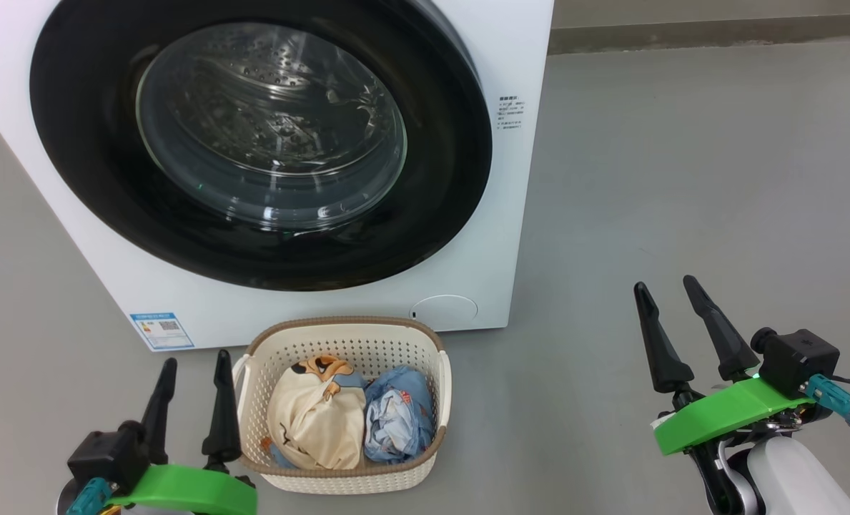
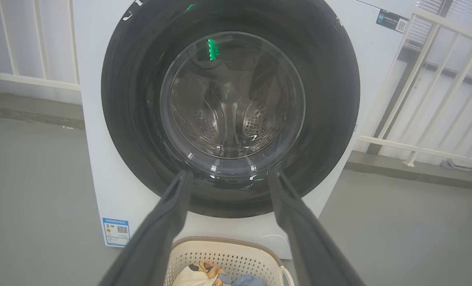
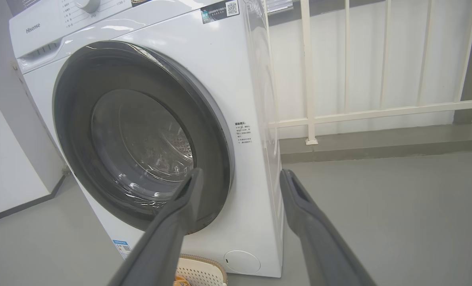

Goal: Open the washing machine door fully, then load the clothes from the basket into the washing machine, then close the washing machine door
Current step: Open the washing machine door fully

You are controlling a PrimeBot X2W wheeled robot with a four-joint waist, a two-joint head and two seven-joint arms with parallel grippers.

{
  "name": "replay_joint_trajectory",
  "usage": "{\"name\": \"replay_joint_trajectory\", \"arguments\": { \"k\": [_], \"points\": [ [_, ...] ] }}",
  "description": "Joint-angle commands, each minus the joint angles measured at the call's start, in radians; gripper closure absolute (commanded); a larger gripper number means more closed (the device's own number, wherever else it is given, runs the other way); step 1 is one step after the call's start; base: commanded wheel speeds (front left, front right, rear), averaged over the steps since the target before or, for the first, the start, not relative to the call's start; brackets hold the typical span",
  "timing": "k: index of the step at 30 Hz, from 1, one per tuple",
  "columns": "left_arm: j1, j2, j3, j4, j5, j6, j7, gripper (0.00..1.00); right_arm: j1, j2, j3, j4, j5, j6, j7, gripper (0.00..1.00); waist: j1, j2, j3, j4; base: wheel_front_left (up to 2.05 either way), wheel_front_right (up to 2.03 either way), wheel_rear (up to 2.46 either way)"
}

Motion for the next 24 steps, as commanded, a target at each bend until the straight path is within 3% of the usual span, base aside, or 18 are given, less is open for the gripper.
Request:
{"name": "replay_joint_trajectory", "arguments": {
  "k": [1, 24],
  "points": [
    [-0.043, 0.017, 0.027, -0.02, -0.004, -0.001, -0.006, 0.0, -0.04, -0.006, 0.015, -0.021, 0.006, 0.006, -0.012, 0.0, 0.0, 0.0, -0.001, 0.0, 0.0, 0.0, 0.0],
    [-0.044, 0.014, 0.03, -0.016, 0.001, -0.002, -0.006, 0.0, -0.042, -0.01, 0.023, -0.013, 0.016, 0.006, -0.012, 0.0, 0.0, 0.0, -0.004, 0.005, 0.0, 0.0, 0.0]
  ]
}}
